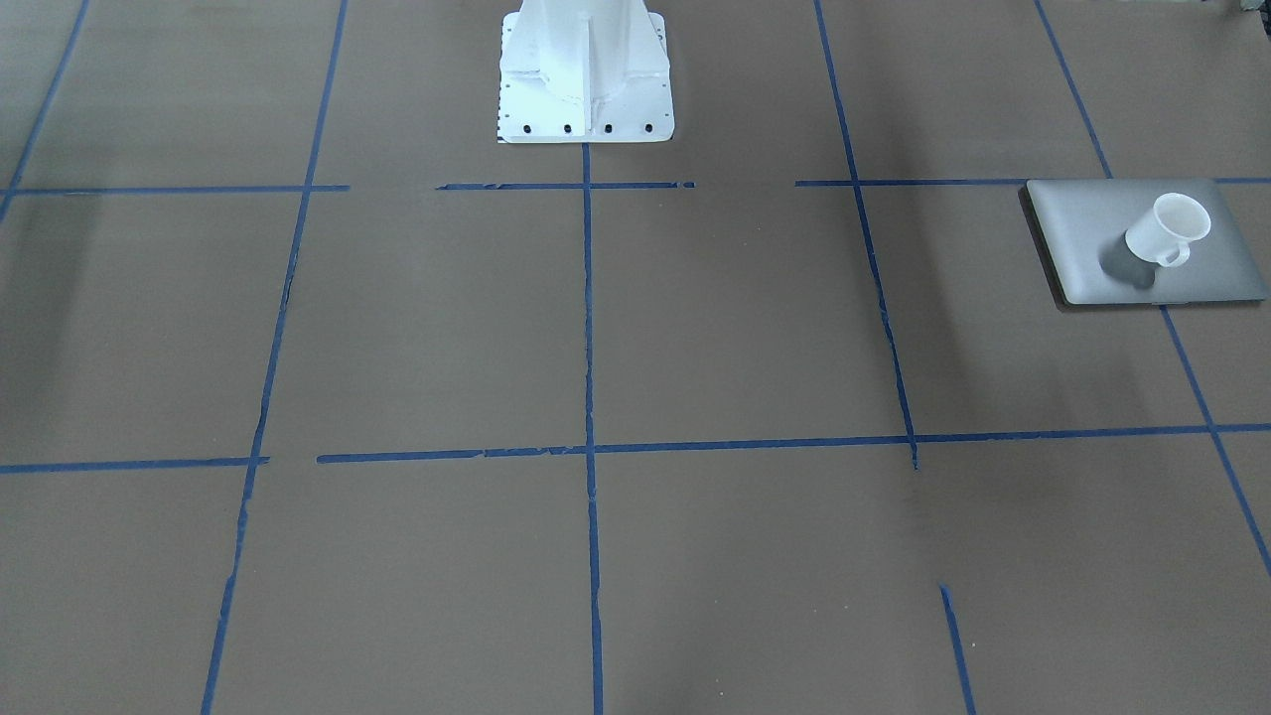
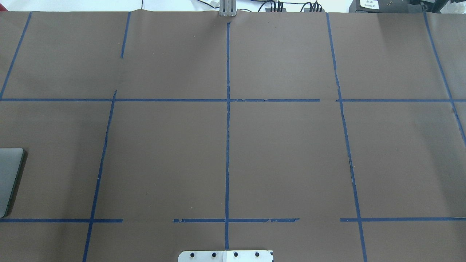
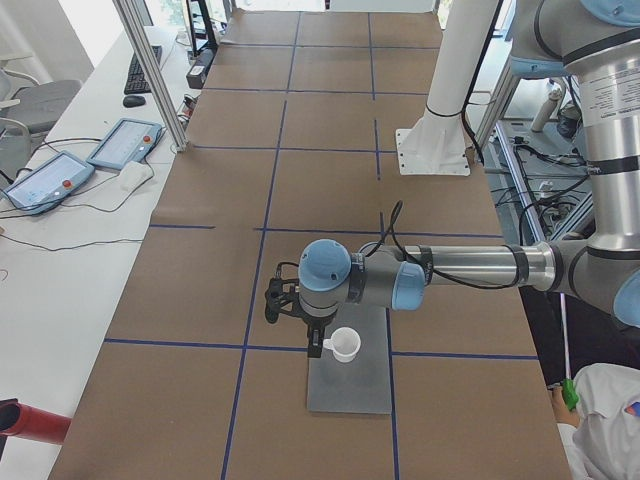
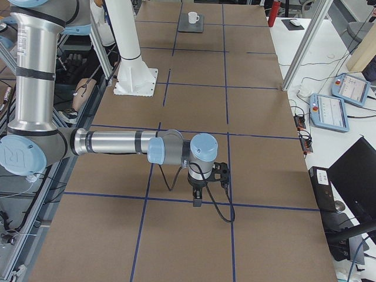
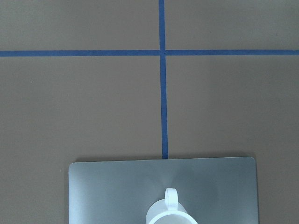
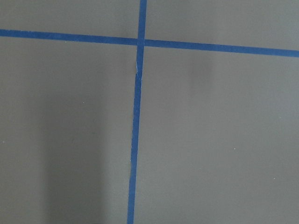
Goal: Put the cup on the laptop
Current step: 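Lower the held mug with the left gripper toward the laptop lid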
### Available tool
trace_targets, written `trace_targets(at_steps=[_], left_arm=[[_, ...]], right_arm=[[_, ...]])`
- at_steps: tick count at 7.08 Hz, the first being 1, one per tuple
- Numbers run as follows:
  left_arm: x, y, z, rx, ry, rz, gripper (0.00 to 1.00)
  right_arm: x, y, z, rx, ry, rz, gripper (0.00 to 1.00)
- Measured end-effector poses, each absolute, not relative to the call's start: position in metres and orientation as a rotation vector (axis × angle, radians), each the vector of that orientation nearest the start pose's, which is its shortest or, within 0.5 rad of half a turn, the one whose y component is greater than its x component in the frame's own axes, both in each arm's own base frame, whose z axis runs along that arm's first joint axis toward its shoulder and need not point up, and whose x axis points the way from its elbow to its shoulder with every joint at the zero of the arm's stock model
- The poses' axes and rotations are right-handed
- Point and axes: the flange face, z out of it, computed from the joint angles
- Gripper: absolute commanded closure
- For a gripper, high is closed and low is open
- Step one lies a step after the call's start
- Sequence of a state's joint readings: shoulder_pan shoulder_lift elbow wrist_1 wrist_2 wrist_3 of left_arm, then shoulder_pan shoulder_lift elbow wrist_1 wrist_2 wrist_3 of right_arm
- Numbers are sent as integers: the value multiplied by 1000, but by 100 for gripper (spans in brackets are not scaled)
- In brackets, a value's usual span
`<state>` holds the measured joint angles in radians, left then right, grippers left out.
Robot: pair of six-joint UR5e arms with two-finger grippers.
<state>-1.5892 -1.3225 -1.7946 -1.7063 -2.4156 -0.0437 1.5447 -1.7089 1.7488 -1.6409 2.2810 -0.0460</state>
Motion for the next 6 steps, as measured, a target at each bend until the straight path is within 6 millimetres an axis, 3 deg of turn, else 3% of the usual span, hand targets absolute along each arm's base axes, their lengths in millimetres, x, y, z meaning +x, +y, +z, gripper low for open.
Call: trace_targets(at_steps=[6], left_arm=[[-66,-403,625,121,849,3,0]], right_arm=[[57,-432,647,-22,-710,-58,0]])
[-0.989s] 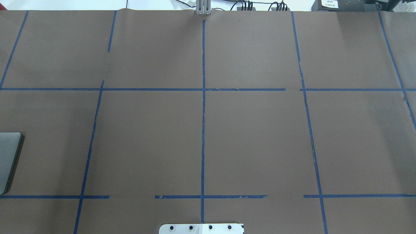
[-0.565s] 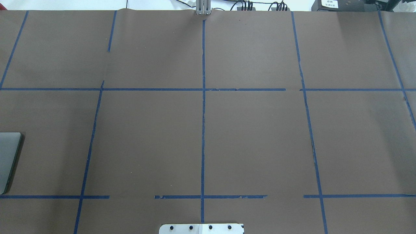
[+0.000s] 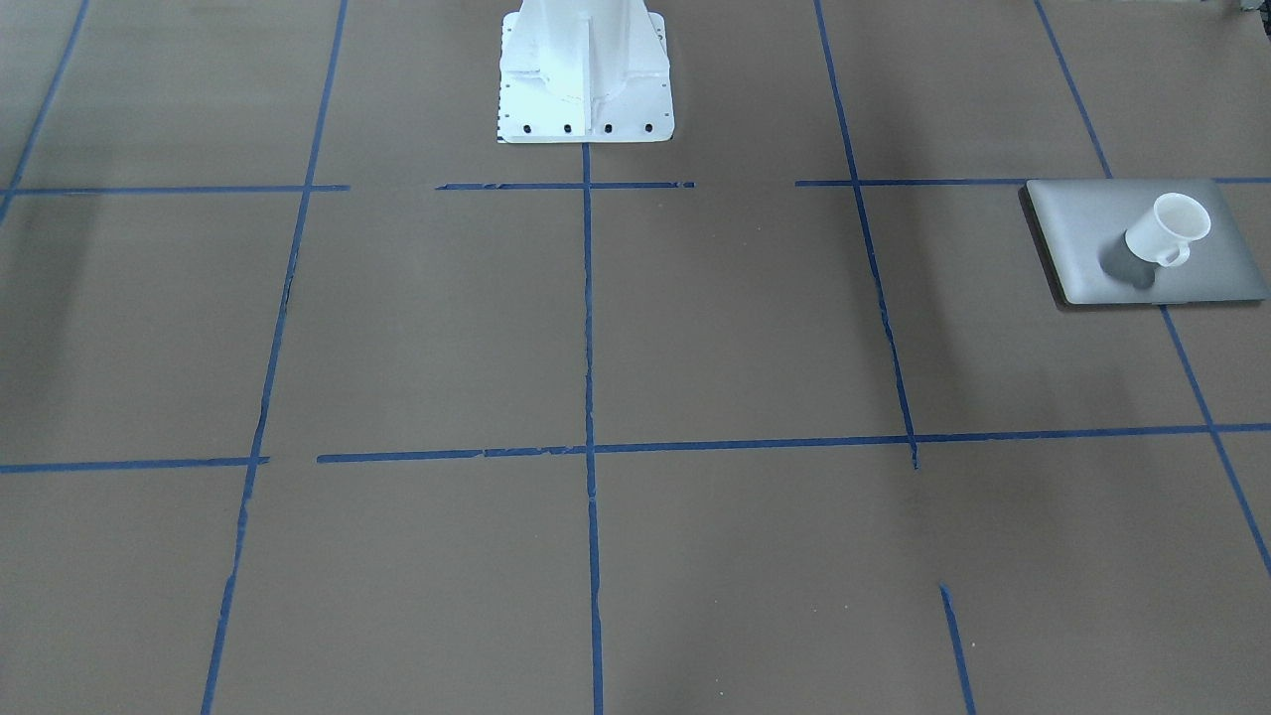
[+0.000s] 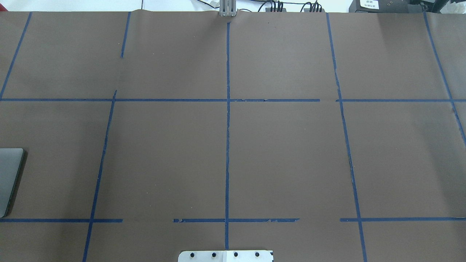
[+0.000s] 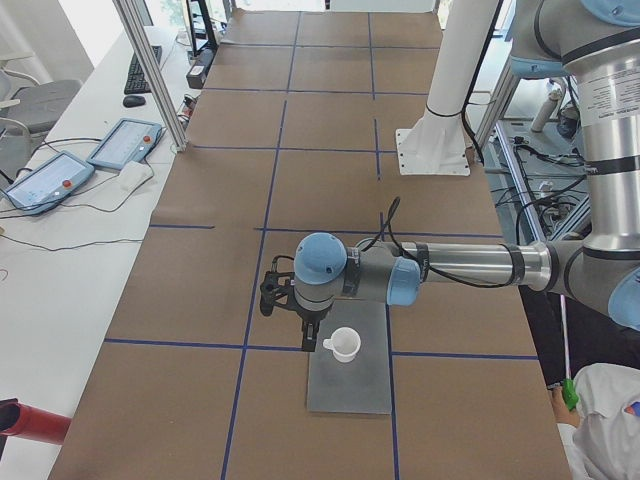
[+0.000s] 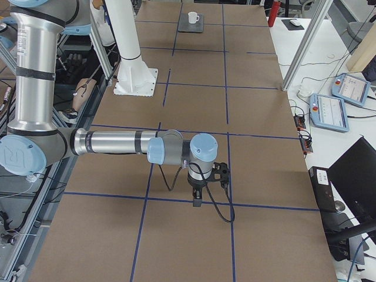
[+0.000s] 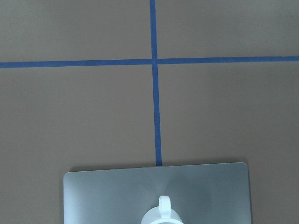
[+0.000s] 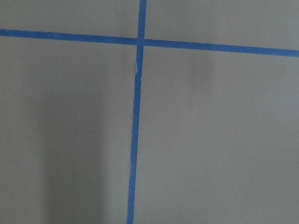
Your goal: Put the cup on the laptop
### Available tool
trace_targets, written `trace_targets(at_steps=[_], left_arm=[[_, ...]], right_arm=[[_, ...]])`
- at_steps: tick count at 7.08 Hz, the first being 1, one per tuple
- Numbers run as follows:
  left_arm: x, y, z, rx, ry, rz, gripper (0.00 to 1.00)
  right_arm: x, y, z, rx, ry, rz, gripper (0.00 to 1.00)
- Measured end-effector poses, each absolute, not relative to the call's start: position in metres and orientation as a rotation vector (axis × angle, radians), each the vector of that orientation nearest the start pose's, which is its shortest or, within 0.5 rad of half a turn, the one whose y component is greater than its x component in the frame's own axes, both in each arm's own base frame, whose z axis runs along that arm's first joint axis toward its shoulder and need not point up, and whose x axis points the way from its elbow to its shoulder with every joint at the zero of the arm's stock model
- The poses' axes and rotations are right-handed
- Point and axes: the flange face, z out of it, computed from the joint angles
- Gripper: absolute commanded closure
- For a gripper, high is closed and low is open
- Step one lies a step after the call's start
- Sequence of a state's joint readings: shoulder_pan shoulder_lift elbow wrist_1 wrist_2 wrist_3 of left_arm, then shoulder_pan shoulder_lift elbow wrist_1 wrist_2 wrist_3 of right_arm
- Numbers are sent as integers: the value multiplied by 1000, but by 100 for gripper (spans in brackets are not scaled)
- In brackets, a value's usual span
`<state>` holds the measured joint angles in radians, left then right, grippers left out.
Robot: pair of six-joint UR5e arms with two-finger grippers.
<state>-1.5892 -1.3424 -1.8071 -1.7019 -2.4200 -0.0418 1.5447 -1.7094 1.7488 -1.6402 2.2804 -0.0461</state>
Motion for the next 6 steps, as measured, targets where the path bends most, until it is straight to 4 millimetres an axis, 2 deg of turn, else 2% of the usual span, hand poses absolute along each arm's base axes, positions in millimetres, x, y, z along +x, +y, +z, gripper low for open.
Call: trace_targets(at_steps=[6], left_arm=[[-66,-396,635,95,850,-9,0]], right_arm=[[57,-432,646,-21,-711,-59,0]])
